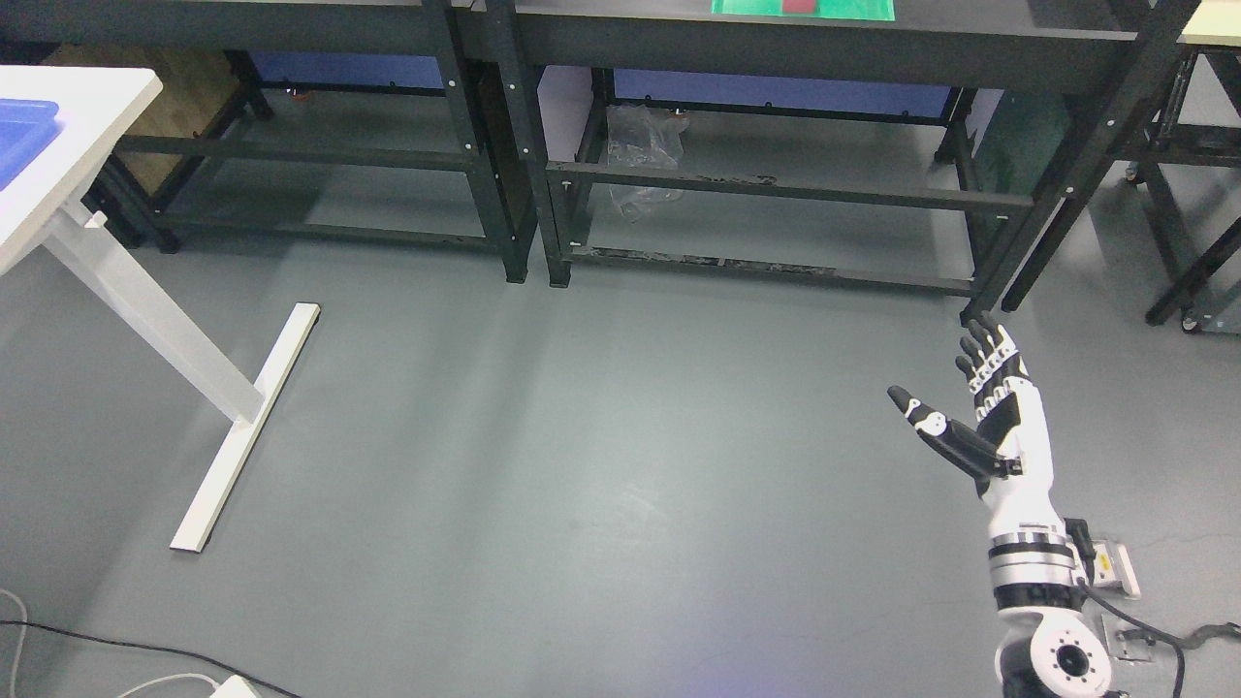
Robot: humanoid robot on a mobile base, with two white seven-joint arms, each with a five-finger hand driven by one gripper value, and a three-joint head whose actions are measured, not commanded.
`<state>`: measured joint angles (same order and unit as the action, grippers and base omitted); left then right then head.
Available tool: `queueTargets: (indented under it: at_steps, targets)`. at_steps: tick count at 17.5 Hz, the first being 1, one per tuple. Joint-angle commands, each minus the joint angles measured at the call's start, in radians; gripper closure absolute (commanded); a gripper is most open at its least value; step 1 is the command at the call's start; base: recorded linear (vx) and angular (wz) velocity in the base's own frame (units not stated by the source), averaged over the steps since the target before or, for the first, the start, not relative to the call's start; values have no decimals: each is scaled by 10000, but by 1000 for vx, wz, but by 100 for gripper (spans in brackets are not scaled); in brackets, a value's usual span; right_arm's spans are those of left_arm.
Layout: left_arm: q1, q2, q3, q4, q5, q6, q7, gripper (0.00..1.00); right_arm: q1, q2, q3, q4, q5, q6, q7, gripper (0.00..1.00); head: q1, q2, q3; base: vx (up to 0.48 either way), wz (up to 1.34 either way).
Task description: Pick pink block from left shelf to tray
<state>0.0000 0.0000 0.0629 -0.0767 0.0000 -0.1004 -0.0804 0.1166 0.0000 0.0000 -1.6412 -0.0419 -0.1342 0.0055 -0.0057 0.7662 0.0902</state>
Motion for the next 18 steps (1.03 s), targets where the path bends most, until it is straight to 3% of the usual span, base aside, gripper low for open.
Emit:
queueTargets:
  at_steps: [1, 18]
  targets:
    - [92, 175, 0, 0, -15, -8, 6, 0, 0, -175, -107, -1, -10, 7, 7, 0, 0, 0, 0, 0, 0]
    - [92, 175, 0, 0, -15, -8, 6, 0, 31, -175, -92, 14, -87, -298, -39, 0, 0, 0, 0, -1, 0]
